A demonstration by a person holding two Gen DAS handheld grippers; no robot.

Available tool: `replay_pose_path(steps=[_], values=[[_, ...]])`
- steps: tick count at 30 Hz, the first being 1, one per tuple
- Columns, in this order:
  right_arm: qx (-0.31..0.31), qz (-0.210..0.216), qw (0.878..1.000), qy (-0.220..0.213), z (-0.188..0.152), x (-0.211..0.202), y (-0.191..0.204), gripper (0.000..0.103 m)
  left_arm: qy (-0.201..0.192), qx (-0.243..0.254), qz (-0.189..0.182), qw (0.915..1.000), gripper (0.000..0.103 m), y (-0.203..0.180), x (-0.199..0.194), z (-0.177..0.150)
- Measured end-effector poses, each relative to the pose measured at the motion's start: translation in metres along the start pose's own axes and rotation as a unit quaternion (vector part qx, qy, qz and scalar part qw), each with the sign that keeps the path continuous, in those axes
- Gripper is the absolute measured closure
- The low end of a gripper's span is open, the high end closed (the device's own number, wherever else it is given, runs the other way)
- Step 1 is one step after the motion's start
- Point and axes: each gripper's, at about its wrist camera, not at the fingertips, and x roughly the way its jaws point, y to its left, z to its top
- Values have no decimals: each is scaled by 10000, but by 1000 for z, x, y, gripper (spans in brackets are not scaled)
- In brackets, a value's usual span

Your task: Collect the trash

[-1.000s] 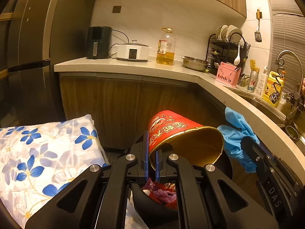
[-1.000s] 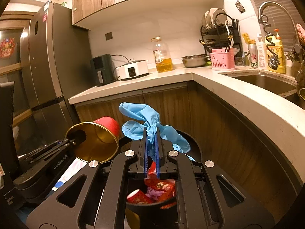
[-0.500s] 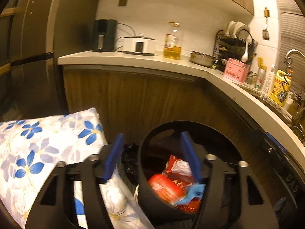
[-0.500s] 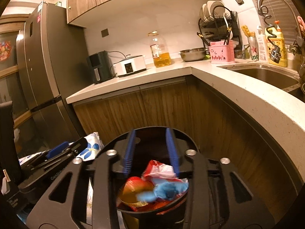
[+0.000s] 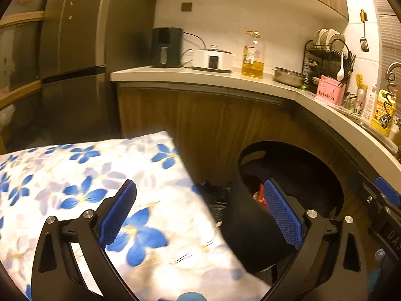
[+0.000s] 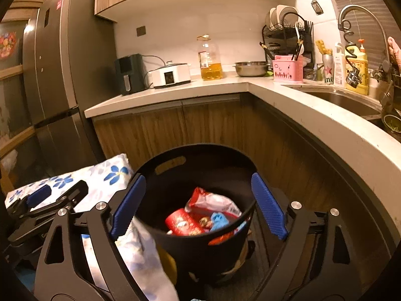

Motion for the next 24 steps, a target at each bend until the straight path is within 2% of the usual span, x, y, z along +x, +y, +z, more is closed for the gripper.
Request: replay_pose_path(steps=[9, 24], values=[[-82, -130, 9999, 51, -12, -31, 14, 15, -110, 167, 242, 9995, 6, 15, -40, -12], [-325, -407, 9986, -9, -39, -97, 44, 15, -163, 185, 130, 9996, 6, 41, -102, -42]])
